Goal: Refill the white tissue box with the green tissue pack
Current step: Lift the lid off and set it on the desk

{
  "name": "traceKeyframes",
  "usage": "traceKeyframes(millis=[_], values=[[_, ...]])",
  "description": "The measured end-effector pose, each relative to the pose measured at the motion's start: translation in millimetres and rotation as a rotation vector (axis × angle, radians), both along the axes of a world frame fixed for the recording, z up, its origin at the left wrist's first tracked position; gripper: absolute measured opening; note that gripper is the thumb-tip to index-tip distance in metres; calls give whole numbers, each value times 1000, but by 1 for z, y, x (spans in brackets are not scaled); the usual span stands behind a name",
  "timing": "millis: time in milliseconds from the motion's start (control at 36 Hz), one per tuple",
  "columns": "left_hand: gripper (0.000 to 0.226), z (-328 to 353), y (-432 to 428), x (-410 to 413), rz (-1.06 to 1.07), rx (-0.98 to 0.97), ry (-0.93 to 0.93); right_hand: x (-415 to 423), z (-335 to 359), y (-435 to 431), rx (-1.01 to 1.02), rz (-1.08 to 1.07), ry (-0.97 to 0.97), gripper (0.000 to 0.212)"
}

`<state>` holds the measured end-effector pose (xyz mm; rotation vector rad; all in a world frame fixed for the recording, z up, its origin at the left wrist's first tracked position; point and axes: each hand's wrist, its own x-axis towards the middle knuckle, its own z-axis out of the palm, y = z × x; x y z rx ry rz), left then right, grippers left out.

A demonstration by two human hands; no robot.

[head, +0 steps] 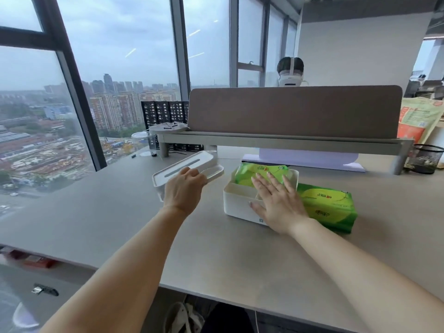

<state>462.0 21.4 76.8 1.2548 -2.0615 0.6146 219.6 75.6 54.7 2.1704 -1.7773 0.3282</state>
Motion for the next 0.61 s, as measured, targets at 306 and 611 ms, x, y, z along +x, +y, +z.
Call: traceKeyframes(millis=[306,611], values=[[29,-35,3,2,210,334,-33,10,-13,-15,1,24,83,75],[28,-52,-3,-14,245,463,-144,3,-14,-18,8,52,87,65]])
